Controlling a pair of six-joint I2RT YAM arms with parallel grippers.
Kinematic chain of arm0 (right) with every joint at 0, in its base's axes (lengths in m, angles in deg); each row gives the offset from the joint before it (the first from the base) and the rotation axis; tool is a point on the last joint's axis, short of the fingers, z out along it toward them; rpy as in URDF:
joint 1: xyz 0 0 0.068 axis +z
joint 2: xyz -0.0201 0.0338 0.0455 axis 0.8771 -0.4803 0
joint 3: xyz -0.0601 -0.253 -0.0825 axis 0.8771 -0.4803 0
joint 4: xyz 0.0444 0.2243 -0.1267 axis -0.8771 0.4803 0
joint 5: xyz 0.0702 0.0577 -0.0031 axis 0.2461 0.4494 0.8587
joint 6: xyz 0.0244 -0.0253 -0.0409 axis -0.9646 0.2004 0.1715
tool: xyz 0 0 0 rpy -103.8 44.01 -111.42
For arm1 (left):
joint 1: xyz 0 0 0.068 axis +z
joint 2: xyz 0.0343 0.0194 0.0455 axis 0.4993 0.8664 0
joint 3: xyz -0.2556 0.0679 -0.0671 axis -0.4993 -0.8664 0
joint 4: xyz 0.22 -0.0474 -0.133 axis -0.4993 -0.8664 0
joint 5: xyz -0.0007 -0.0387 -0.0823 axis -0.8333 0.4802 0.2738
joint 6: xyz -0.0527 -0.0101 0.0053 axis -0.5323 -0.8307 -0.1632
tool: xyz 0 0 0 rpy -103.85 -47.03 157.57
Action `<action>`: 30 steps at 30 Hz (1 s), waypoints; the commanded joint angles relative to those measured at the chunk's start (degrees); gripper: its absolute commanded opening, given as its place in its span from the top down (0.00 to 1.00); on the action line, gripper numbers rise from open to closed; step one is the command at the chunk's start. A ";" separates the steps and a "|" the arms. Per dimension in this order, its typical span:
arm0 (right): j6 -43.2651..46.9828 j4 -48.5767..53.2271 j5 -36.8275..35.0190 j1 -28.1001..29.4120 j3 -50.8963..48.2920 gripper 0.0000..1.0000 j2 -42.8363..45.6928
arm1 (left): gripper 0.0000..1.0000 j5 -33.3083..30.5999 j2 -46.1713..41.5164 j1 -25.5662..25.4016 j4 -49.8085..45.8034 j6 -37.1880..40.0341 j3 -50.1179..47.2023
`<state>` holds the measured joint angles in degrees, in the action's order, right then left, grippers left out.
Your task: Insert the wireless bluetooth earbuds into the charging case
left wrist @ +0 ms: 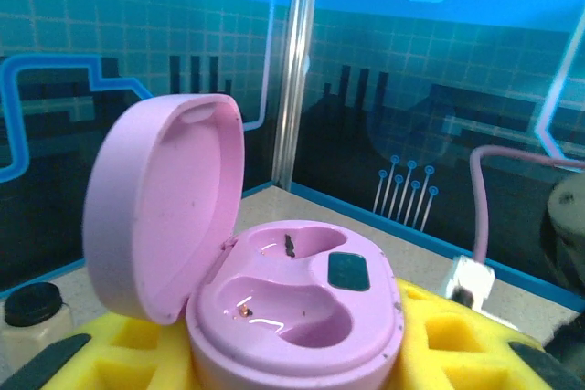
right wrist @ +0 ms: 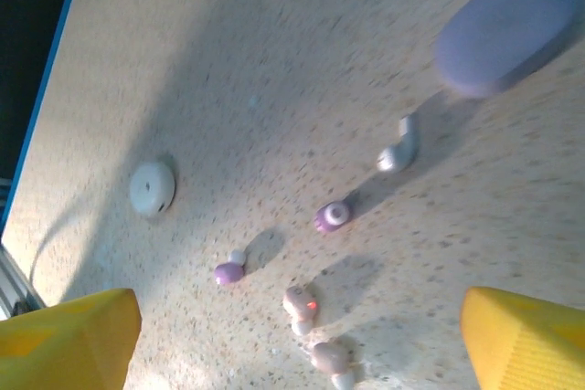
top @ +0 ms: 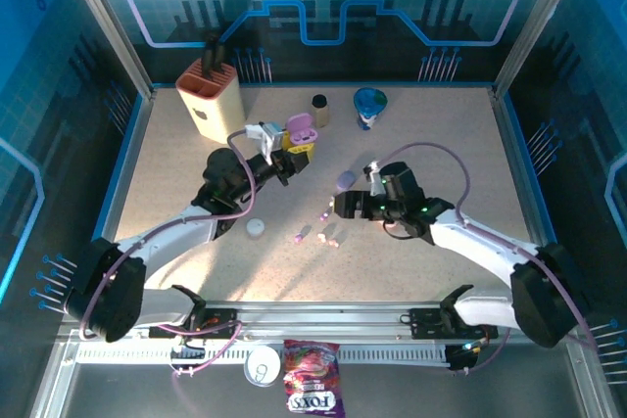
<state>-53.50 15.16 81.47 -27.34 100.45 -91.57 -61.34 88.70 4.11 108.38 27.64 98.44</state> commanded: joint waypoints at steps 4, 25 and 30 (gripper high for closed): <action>1.14 0.14 0.21 4.09 5.26 0.20 -10.67 | 0.77 -2.72 -3.69 0.71 1.38 0.95 -2.33; 4.86 9.73 1.98 2.48 21.85 0.66 -30.63 | 0.75 -0.81 -7.18 1.58 2.41 0.36 -6.24; 5.98 10.94 1.81 2.52 20.43 0.74 -29.70 | 0.75 -0.26 -8.37 1.56 3.59 -0.15 -8.35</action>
<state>-48.99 23.79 82.91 -24.52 120.98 -121.23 -63.24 82.36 5.27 109.12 28.67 91.47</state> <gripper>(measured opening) 0.268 0.356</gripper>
